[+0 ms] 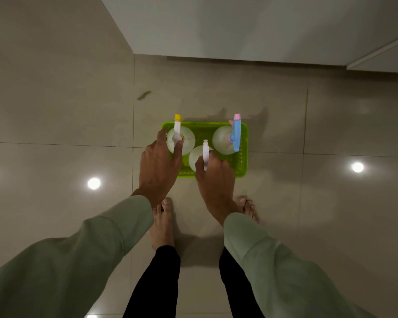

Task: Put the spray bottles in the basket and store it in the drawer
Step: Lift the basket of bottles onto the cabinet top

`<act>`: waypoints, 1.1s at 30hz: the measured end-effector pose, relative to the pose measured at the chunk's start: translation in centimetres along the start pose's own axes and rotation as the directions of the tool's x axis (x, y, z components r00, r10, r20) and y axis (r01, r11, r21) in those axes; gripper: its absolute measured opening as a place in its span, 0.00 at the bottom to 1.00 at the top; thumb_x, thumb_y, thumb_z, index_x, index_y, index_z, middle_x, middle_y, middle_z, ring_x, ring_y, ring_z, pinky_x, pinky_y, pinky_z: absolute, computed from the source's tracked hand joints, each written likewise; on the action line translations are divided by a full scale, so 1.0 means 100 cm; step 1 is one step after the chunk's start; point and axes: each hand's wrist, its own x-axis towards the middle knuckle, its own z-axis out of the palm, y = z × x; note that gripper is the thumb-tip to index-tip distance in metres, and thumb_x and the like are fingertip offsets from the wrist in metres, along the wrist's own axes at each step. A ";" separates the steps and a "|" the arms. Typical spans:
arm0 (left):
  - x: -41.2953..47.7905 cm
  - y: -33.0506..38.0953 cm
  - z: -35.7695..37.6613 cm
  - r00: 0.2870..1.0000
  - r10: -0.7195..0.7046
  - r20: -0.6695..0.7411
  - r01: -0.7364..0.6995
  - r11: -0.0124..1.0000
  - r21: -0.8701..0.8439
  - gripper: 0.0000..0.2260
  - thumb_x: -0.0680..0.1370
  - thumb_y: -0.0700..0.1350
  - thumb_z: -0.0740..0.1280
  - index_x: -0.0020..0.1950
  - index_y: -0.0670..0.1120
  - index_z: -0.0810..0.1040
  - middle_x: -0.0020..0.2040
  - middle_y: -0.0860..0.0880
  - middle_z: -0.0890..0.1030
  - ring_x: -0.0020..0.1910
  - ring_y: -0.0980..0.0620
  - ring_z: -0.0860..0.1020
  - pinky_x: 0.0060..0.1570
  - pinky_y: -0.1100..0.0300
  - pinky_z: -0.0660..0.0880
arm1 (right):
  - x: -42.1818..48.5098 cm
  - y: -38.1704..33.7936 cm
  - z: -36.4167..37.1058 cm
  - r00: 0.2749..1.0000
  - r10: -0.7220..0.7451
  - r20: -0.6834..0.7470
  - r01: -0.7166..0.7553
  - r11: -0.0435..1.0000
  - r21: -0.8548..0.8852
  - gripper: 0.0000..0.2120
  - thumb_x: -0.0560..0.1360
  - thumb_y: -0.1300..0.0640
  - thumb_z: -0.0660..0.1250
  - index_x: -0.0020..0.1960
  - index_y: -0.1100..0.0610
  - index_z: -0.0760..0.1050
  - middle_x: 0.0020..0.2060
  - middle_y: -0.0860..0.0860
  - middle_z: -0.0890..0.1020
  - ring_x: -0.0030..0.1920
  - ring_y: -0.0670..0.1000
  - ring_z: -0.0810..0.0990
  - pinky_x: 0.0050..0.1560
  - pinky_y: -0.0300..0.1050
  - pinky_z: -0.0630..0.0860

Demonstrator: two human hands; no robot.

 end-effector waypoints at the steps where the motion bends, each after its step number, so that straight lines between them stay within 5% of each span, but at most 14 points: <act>1: -0.001 0.001 0.000 1.000 0.002 0.001 -0.002 1.000 0.003 0.21 0.81 0.56 0.60 0.69 0.45 0.69 0.53 0.42 0.84 0.42 0.41 0.83 0.43 0.48 0.79 | 0.000 0.000 0.000 1.000 0.007 0.002 -0.007 1.000 0.004 0.11 0.80 0.54 0.64 0.51 0.61 0.78 0.37 0.60 0.82 0.39 0.62 0.80 0.36 0.47 0.65; 9: 0.000 -0.001 -0.002 1.000 0.018 -0.002 -0.018 1.000 -0.008 0.21 0.80 0.56 0.60 0.69 0.46 0.69 0.53 0.43 0.84 0.42 0.41 0.83 0.43 0.51 0.78 | -0.001 0.004 -0.004 0.999 0.046 -0.002 -0.046 0.997 0.059 0.11 0.79 0.53 0.65 0.48 0.61 0.77 0.36 0.59 0.82 0.39 0.63 0.81 0.37 0.46 0.66; 12: -0.002 -0.001 -0.003 1.000 0.016 0.006 -0.016 1.000 -0.014 0.21 0.80 0.57 0.60 0.69 0.46 0.68 0.54 0.43 0.84 0.44 0.41 0.83 0.45 0.47 0.79 | -0.001 0.008 -0.008 0.999 0.025 0.030 -0.027 0.998 0.054 0.21 0.77 0.40 0.66 0.54 0.58 0.78 0.40 0.56 0.85 0.42 0.60 0.83 0.38 0.46 0.72; 16: -0.008 0.000 -0.008 1.000 0.021 0.015 -0.020 1.000 -0.023 0.24 0.81 0.58 0.59 0.73 0.46 0.64 0.64 0.44 0.79 0.57 0.42 0.80 0.54 0.51 0.76 | -0.004 0.014 -0.029 0.986 -0.066 -0.153 0.072 0.997 0.035 0.33 0.74 0.33 0.64 0.67 0.58 0.76 0.53 0.54 0.86 0.52 0.57 0.83 0.46 0.47 0.78; 21: -0.014 0.001 -0.012 0.998 0.066 0.003 -0.065 0.989 -0.132 0.25 0.83 0.56 0.55 0.77 0.47 0.57 0.77 0.47 0.64 0.75 0.51 0.63 0.70 0.61 0.60 | 0.006 0.031 -0.052 0.916 -0.132 -0.378 0.226 0.950 0.214 0.19 0.83 0.45 0.59 0.65 0.57 0.75 0.57 0.52 0.79 0.56 0.54 0.78 0.53 0.44 0.75; 24: -0.014 -0.006 -0.005 0.999 -0.037 -0.023 0.031 0.975 -0.219 0.23 0.84 0.53 0.51 0.77 0.47 0.58 0.77 0.48 0.64 0.76 0.52 0.62 0.72 0.59 0.59 | 0.024 0.049 -0.053 0.873 0.112 -0.474 0.077 0.929 0.361 0.12 0.82 0.54 0.59 0.62 0.58 0.74 0.52 0.54 0.78 0.51 0.56 0.78 0.51 0.49 0.76; 28: 0.000 -0.026 0.020 0.952 -0.306 -0.010 0.291 0.913 -0.286 0.23 0.83 0.45 0.53 0.78 0.44 0.57 0.77 0.44 0.64 0.75 0.47 0.64 0.73 0.54 0.61 | 0.049 0.089 -0.028 0.924 0.344 -0.168 -0.245 0.869 0.431 0.21 0.78 0.59 0.63 0.70 0.60 0.69 0.59 0.58 0.75 0.59 0.61 0.76 0.59 0.58 0.74; 33: 0.020 -0.052 0.058 0.835 -0.491 0.247 0.545 0.799 -0.255 0.35 0.78 0.41 0.63 0.80 0.47 0.47 0.76 0.41 0.63 0.73 0.40 0.65 0.68 0.41 0.68 | 0.067 0.120 0.010 0.950 0.256 0.177 -0.307 0.864 0.398 0.30 0.76 0.61 0.65 0.77 0.52 0.63 0.68 0.55 0.75 0.67 0.58 0.74 0.65 0.58 0.74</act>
